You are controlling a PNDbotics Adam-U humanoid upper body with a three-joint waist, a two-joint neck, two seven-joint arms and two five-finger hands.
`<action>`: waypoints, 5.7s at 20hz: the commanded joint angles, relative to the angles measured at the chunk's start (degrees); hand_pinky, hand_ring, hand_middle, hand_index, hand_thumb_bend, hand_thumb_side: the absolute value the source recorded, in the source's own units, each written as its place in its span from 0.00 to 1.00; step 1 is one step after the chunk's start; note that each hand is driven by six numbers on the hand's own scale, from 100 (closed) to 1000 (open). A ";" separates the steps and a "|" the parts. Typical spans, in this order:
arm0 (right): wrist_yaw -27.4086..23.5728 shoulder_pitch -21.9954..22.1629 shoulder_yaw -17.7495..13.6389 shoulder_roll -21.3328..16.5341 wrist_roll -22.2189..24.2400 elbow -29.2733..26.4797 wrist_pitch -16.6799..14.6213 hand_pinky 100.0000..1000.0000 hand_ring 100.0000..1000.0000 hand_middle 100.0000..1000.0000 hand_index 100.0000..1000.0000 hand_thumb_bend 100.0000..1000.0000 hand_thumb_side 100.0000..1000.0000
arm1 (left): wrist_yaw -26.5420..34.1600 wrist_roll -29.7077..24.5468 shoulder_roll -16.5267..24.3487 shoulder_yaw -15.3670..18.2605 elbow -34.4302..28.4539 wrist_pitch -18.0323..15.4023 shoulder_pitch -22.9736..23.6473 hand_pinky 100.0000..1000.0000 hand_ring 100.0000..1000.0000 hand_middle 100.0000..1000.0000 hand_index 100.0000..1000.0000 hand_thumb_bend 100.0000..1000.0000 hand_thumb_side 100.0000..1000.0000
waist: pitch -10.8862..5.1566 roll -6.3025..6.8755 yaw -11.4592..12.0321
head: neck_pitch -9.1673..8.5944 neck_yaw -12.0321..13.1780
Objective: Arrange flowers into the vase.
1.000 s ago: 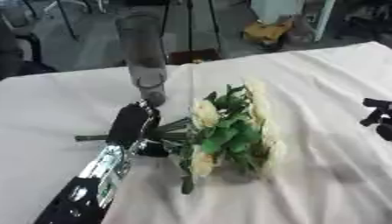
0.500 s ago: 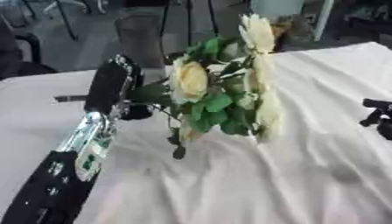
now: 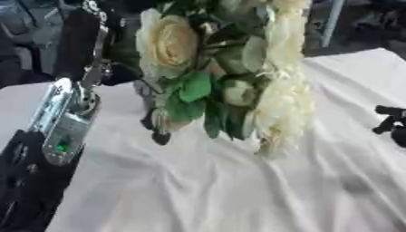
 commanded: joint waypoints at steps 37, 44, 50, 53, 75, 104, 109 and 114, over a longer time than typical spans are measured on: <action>0.39 1.50 -0.36 1.02 0.43 -2.34 1.77 0.68 0.98 0.42 0.82 0.63 0.76 | 27.61 8.18 -4.46 9.08 9.05 6.47 -11.52 0.00 0.00 0.00 0.00 0.31 0.33 | -5.13 0.01 -0.92 | -1.26 -0.02; 0.45 1.29 -0.39 1.06 0.48 -2.05 1.59 0.68 0.98 0.42 0.82 0.64 0.75 | 35.15 6.98 -7.10 12.08 13.15 5.19 -12.08 0.00 0.00 0.00 0.00 0.25 0.48 | -4.85 -0.23 -2.52 | -2.19 0.14; 0.49 1.28 -0.45 0.98 0.38 -1.81 1.40 0.68 0.98 0.42 0.82 0.64 0.75 | 41.44 8.83 -6.27 11.56 13.99 2.54 -12.00 0.00 0.00 0.00 0.00 0.26 0.47 | -4.75 -0.19 -2.74 | -2.76 0.19; 0.53 1.28 -0.46 1.04 0.43 -1.81 1.42 0.68 0.98 0.42 0.82 0.64 0.75 | 44.56 9.71 -5.60 11.18 14.02 1.27 -12.15 0.00 0.00 0.00 0.00 0.27 0.47 | -4.79 -0.19 -2.88 | -2.95 0.29; 0.78 1.11 -0.42 1.08 0.52 -1.23 1.22 0.68 0.98 0.42 0.82 0.64 0.74 | 65.98 14.59 0.66 11.95 9.99 -5.08 -15.79 0.00 0.00 0.00 0.00 0.34 0.45 | -5.11 -0.39 -4.87 | -3.24 0.74; 1.08 0.04 -0.29 1.32 1.19 -1.18 1.00 0.68 0.98 0.42 0.82 0.64 0.72 | 63.79 18.33 0.97 12.06 24.61 -16.06 -17.16 0.00 0.00 0.00 0.00 0.29 0.49 | -3.69 0.70 -9.02 | -7.15 1.73; 1.04 0.09 -0.39 1.33 1.26 -1.38 1.16 0.68 0.98 0.42 0.82 0.64 0.73 | 63.19 20.21 1.67 12.45 24.37 -18.23 -17.41 0.00 0.00 0.00 0.00 0.31 0.49 | -3.70 0.76 -8.97 | -7.34 1.86; 1.01 0.22 -0.53 1.24 1.19 -1.49 1.28 0.68 0.98 0.42 0.82 0.64 0.73 | 61.60 24.58 2.28 13.41 23.30 -22.09 -17.03 0.00 0.00 0.00 0.00 0.33 0.48 | -3.61 0.87 -8.51 | -7.47 1.76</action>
